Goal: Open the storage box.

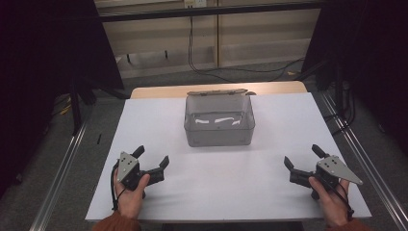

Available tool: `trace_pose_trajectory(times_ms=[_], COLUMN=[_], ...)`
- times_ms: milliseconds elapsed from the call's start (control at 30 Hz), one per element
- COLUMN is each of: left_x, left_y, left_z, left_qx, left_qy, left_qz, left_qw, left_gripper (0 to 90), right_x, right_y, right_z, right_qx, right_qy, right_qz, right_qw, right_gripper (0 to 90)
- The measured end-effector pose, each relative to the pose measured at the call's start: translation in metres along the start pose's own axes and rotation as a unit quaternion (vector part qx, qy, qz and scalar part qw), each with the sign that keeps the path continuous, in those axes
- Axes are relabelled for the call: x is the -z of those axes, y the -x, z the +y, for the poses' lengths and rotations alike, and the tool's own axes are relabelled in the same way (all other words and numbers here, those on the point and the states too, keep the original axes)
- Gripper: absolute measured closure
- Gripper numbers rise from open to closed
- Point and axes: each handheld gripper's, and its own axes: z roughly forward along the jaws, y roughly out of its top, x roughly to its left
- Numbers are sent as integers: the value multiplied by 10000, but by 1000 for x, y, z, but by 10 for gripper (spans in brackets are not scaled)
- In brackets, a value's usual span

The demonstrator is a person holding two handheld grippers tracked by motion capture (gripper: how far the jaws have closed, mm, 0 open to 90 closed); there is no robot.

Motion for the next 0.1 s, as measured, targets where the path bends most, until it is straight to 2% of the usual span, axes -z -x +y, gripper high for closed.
trace_pose_trajectory(times_ms=[100], left_x=[0], left_y=[-1], left_z=[0], left_qx=[30], left_qy=[-109], left_qz=[-17], left_qw=[9999], left_gripper=[26], right_x=[-3], right_y=[0], right_z=[0], right_qx=[-13], right_qy=[-8], right_qz=[-5], right_qw=[10000], right_gripper=[0])
